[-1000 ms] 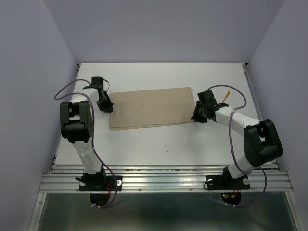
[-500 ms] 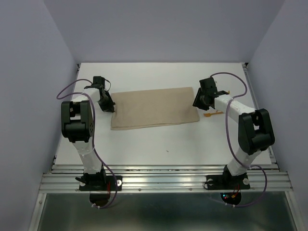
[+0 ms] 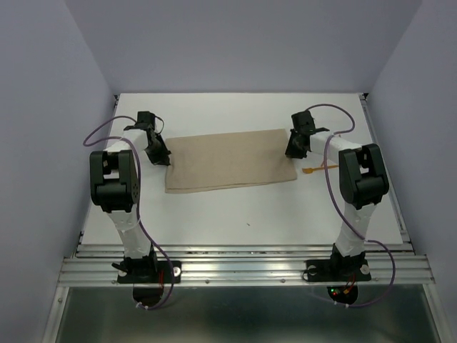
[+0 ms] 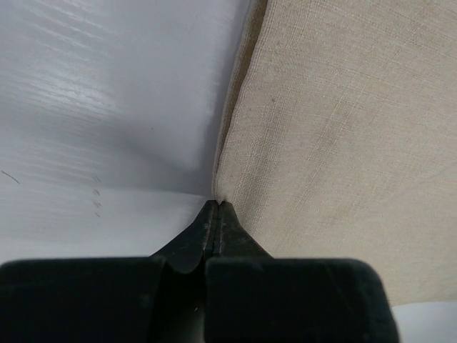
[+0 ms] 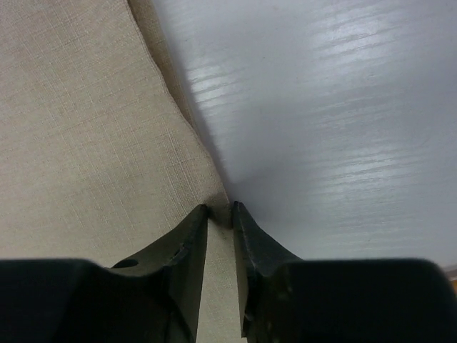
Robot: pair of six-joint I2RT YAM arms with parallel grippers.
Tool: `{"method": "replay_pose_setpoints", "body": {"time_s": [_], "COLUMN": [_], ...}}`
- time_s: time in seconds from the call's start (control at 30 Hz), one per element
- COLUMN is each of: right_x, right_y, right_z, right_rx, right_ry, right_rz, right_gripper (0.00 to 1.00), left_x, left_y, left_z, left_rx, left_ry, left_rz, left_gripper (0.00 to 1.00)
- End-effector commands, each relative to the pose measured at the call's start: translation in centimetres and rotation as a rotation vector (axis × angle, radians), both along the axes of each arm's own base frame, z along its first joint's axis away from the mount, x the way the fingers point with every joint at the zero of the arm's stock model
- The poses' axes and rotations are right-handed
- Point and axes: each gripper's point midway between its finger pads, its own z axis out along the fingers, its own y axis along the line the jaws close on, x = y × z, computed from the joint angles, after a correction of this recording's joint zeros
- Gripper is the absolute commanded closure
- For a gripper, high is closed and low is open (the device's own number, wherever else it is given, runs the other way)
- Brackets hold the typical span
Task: Fold the napkin into a case and place the utensils inside
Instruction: Pick up the rectangle-folded napkin at the center of the board, then fold the rectangle-folded napkin at the center of the board.
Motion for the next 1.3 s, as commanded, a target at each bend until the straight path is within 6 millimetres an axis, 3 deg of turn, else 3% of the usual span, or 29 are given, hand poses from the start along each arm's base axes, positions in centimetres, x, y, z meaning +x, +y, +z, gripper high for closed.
{"method": "replay_pose_setpoints", "body": {"time_s": [0.0, 0.1, 0.23, 0.73, 0.9, 0.97, 1.03, 1.27], "right_x": [-0.6, -1.7, -2.5, -5.6, -6.3, -6.5, -6.5, -6.5], "right_y": [0.2, 1.2, 2.1, 5.9, 7.5, 8.6, 9.1, 9.4], "right_z": [-1.1, -1.3, -1.1, -0.8, -1.3, -1.6, -1.7, -1.7], "right_rx": [0.012, 0.073, 0.107, 0.2, 0.212, 0.224, 0.23, 0.227], "right_ry": [0.038, 0.046, 0.042, 0.058, 0.068, 0.072, 0.074, 0.072], "right_rz": [0.032, 0.055, 0.065, 0.092, 0.11, 0.118, 0.117, 0.118], "right_gripper": [0.78, 0.9, 0.99, 0.99, 0.98, 0.98, 0.98, 0.98], "left_x": [1.6, 2.0, 2.2, 2.1, 2.0, 1.7, 1.3, 0.6], "left_y": [-0.4, -0.4, -0.8, -0.3, -0.5, -0.7, -2.3, -2.8], "left_z": [4.9, 5.8, 6.8, 9.7, 12.1, 12.9, 13.3, 13.4], "left_rx": [0.001, -0.002, -0.023, 0.007, -0.009, -0.017, -0.026, -0.023], "left_ry": [-0.117, -0.139, -0.16, -0.211, -0.264, -0.278, -0.285, -0.281], "left_rz": [-0.024, -0.027, -0.034, -0.02, -0.022, -0.028, -0.065, -0.085], "left_gripper": [1.0, 1.0, 1.0, 1.0, 1.0, 1.0, 1.0, 1.0]}}
